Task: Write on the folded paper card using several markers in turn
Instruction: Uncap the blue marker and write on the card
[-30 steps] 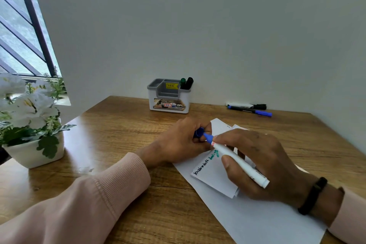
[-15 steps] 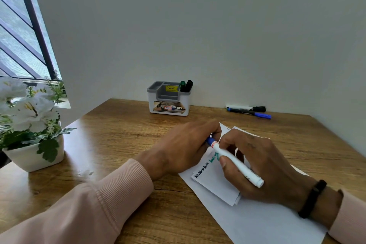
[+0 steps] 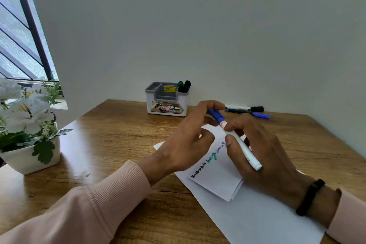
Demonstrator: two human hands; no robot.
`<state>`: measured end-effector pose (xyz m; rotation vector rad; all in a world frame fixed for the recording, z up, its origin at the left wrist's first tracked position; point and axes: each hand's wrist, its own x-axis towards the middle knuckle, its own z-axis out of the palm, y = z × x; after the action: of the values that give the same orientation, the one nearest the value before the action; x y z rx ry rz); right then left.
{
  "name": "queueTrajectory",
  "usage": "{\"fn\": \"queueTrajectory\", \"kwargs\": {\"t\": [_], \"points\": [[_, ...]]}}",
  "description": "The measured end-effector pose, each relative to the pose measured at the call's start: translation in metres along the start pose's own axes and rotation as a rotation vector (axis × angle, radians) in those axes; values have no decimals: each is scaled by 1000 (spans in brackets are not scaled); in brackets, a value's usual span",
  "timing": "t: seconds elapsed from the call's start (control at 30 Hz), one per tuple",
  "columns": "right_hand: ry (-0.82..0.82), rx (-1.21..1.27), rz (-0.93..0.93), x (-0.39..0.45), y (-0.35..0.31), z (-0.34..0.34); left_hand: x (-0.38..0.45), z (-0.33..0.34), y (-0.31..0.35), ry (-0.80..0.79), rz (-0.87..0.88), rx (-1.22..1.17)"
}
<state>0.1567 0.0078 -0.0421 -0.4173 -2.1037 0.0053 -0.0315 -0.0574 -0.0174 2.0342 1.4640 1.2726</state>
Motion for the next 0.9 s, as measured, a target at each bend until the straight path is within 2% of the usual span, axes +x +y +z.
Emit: {"fn": "queueTrajectory", "kwargs": {"t": [0.1,0.33,0.6,0.9], "points": [[21,6,26,0,1,2,-2,1,3,-54,-33,-79],[-33,1,42,0,3,0,-5,15,-1,-103,1,152],[-146,-37,76,1,-4,1,-4,20,-8,6,86,71],[-131,-107,-100,5,-11,1,-2,15,-8,11,154,161]]}}
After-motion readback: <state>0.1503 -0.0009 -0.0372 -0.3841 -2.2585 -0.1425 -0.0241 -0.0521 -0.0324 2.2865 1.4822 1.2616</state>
